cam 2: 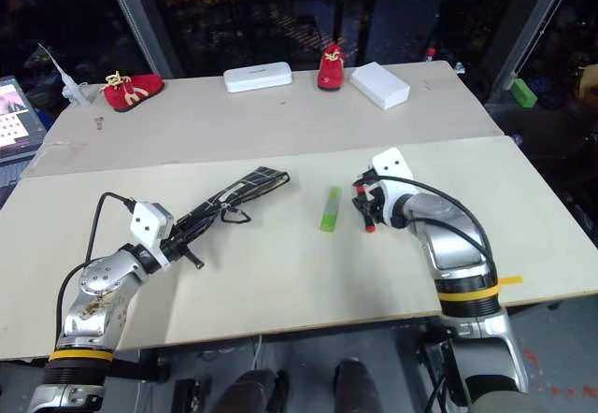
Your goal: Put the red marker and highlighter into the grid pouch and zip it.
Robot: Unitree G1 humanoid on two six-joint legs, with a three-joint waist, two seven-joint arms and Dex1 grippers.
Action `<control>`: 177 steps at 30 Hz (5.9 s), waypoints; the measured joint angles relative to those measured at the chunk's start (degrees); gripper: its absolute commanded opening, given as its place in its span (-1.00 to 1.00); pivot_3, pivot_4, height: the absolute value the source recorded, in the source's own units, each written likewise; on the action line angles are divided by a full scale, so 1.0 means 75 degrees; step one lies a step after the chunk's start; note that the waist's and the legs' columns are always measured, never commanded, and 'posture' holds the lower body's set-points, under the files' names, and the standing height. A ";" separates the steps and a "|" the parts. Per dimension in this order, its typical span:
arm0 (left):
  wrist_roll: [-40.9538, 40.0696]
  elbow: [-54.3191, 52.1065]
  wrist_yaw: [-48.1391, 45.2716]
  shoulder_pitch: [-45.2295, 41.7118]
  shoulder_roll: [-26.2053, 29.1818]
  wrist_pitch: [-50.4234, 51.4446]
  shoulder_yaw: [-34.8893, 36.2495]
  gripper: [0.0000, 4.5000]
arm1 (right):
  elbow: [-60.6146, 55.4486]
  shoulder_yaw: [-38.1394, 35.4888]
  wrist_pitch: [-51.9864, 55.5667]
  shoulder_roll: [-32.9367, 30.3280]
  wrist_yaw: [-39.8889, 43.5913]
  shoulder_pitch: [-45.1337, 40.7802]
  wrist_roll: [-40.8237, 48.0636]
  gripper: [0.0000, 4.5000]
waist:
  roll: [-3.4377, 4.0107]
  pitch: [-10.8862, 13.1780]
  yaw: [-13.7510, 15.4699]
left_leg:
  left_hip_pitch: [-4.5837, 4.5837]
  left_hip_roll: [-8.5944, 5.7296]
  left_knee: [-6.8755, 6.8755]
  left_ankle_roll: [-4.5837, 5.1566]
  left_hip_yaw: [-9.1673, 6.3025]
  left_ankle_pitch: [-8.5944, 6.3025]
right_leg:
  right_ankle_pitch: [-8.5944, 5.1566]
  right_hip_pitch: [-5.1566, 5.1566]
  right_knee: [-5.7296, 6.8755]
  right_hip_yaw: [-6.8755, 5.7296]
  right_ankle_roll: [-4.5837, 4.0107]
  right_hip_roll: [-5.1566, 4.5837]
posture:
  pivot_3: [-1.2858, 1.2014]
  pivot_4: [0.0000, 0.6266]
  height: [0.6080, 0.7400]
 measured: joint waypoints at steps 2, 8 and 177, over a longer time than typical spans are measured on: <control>-0.0001 0.0000 -0.0002 -0.0003 -0.0029 0.0005 -0.0001 -1.00 | 0.0138 0.0013 -0.0002 0.0119 -0.0133 0.0000 0.0000 0.04 | 0.0000 0.0000 0.0005 | 0.0001 0.0001 0.0000 0.0000 0.0000 0.0000 | 0.0000 0.0001 0.0000 0.0000 0.0000 0.0002 | 0.03 -0.52 1.00; -0.0004 0.0000 -0.0003 -0.0018 -0.0056 0.0016 -0.0001 -1.00 | 0.0855 0.0185 -0.0480 0.0123 -0.0306 0.0024 -0.0127 0.04 | 0.0000 0.0000 0.0017 | 0.0005 0.0001 0.0000 0.0003 0.0004 -0.0002 | 0.0000 0.0006 -0.0004 -0.0001 0.0000 0.0004 | 0.03 -0.52 1.00; -0.0262 -0.0087 -0.0266 -0.0109 -0.0316 0.0199 -0.0154 -1.00 | 0.3569 0.3491 -1.0123 -0.0213 0.0436 -0.2086 -0.4542 -0.53 | -0.0041 0.0010 -0.0008 | 0.0051 0.0103 0.0001 -0.0034 0.0079 -0.0045 | 0.0030 0.0009 -0.0029 0.0040 -0.0041 0.0112 | 0.03 -0.52 1.00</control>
